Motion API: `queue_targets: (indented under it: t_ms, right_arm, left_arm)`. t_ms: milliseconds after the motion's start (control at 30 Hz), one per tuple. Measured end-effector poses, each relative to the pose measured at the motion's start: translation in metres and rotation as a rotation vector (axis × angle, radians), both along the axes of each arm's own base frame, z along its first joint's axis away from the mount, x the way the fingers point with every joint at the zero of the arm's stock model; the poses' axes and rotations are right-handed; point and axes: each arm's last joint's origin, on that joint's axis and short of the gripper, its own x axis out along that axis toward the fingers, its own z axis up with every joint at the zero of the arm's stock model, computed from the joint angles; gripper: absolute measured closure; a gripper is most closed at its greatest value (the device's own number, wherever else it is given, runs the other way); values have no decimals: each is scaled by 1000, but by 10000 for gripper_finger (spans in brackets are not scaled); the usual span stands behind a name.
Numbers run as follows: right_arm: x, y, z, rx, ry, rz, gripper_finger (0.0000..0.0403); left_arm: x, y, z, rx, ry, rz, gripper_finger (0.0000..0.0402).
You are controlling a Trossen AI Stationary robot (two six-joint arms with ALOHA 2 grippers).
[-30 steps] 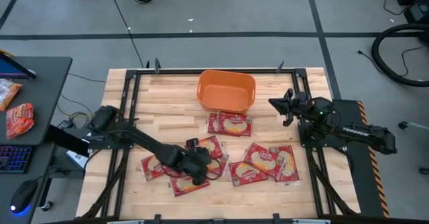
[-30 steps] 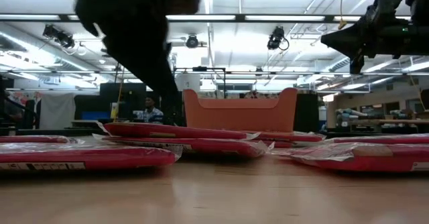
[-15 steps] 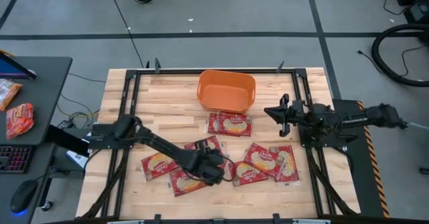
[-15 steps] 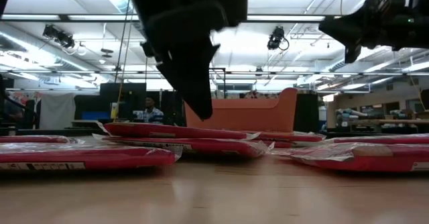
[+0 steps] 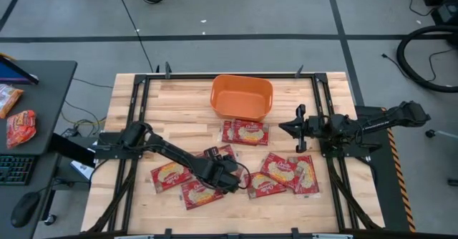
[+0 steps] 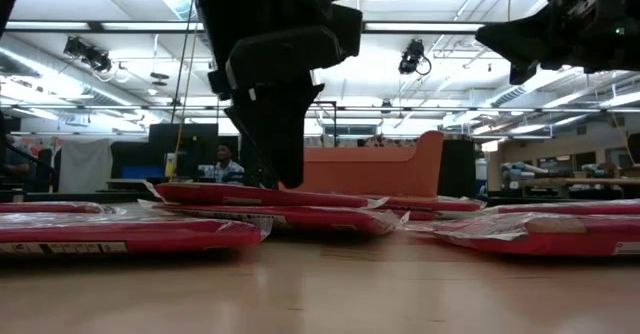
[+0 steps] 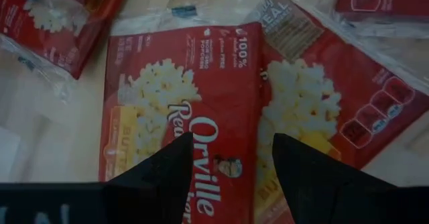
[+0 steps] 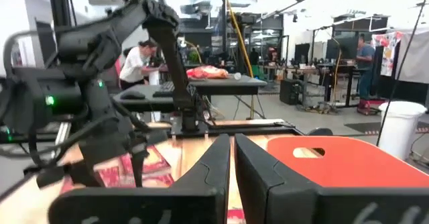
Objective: Sort popcorn bags into baskets
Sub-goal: Put the red popcorn bag into the orange bin
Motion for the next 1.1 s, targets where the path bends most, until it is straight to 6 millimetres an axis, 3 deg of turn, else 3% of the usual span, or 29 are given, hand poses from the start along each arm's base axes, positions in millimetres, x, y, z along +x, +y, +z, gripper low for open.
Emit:
queue_targets:
  t_ms: [233,667,1100]
  right_arm:
    - [0,0,0,-18,1,-4,376]
    - [2,0,-1,-19,4,-5,376]
    - [2,0,-1,-19,9,-5,376]
  left_arm:
    - [5,-8,11,59,-43,-15,194]
    - [-3,-22,-25,153,105,-54,194]
    - [-8,-18,-26,278,184,-153,194]
